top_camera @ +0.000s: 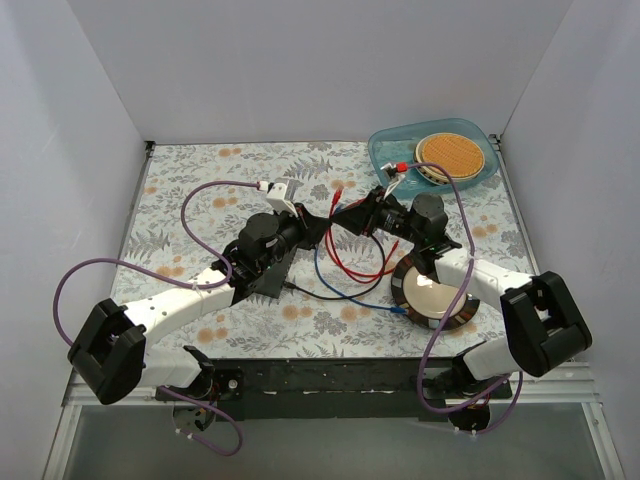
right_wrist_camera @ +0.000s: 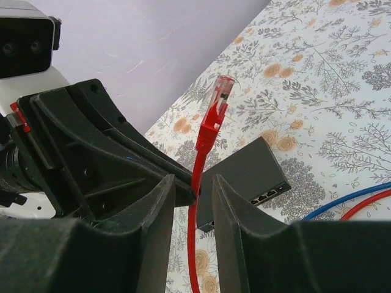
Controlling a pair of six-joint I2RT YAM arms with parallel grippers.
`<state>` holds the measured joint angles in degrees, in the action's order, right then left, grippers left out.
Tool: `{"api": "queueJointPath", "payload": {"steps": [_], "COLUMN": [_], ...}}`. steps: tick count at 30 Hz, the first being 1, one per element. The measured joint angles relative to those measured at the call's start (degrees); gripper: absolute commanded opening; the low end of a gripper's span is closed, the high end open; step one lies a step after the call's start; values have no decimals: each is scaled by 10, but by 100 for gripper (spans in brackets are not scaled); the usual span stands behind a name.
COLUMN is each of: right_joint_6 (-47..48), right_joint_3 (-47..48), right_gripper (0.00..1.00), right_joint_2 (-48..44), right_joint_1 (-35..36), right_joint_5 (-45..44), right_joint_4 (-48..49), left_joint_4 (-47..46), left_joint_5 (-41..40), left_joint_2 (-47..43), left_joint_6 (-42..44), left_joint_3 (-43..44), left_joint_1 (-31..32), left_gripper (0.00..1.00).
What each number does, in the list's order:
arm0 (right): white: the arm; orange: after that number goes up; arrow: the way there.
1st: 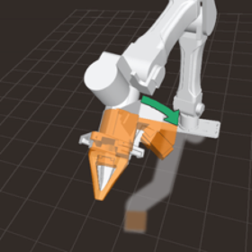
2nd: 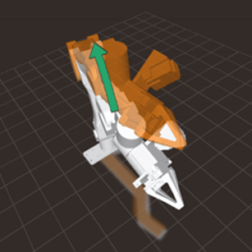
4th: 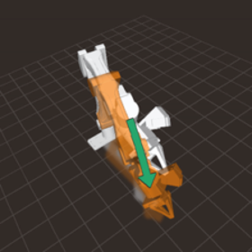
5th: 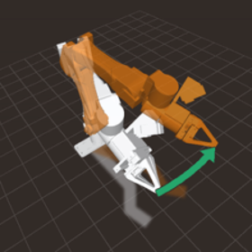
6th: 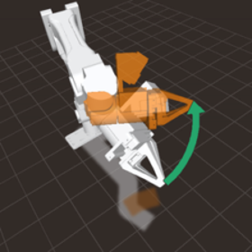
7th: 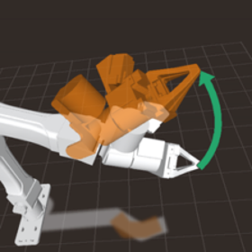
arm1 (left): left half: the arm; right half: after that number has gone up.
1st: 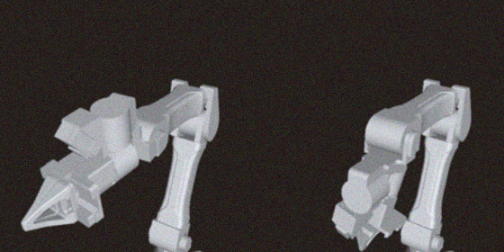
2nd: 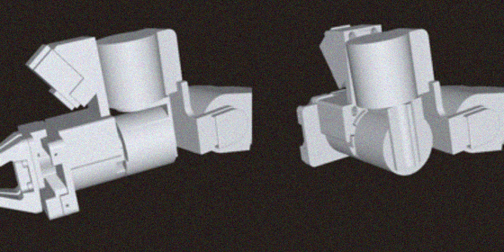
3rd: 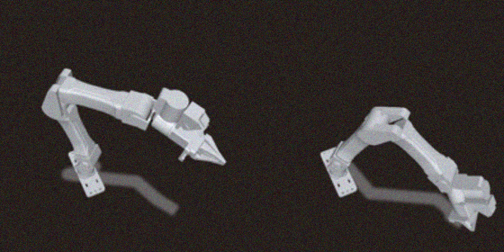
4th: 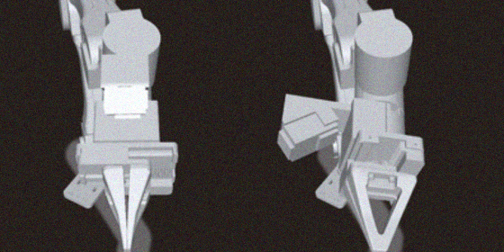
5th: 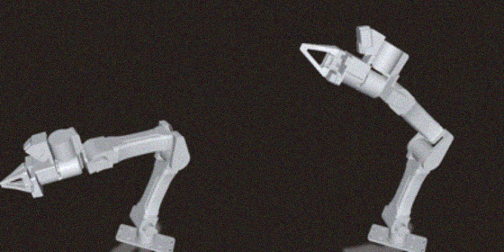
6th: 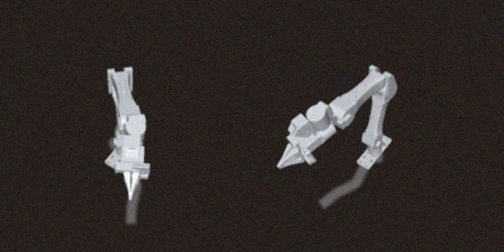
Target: Insert the plug into the switch port
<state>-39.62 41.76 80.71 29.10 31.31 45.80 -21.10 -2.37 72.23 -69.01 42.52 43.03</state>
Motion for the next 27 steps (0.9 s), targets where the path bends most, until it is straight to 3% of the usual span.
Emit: {"api": "queueJointPath", "payload": {"steps": [11, 12, 14, 16, 17, 18, 22, 25, 27], "right_joint_6": [-26, -29, -34, -38, -39, -41, -28, 20, 72], "right_joint_3": [2, 3, 6, 8, 9, 10, 20, 40, 65], "right_gripper": [29, 27, 6, 1, 1, 1, 1, 1, 1], "right_joint_2": [19, 21, 23, 24, 25, 26, 30, 31, 31], "right_joint_1": [2, 2, 3, 5, 6, 6, 6, 5, 5], "right_joint_5": [-14, -13, -13, -11, -12, -11, -12, -10, -2], "right_joint_4": [18, 22, 24, 28, 29, 30, 14, -41, -100], "left_joint_4": [-13, -14, -17, -19, -19, -19, -18, 1, 14], "left_joint_5": [22, 23, 25, 25, 24, 24, 16, -15, -33], "left_joint_2": [-2, -2, -2, -2, -2, -3, -10, -29, -43], "left_joint_6": [19, 21, 22, 24, 24, 26, 28, 34, 42], "left_joint_3": [-5, -6, -7, -8, -8, -8, -9, -9, -9], "left_joint_1": [6, 7, 7, 7, 7, 7, 10, 15, 11], "left_gripper": [0, 0, 0, 4, 9, 28, 77, 91, 93]}}
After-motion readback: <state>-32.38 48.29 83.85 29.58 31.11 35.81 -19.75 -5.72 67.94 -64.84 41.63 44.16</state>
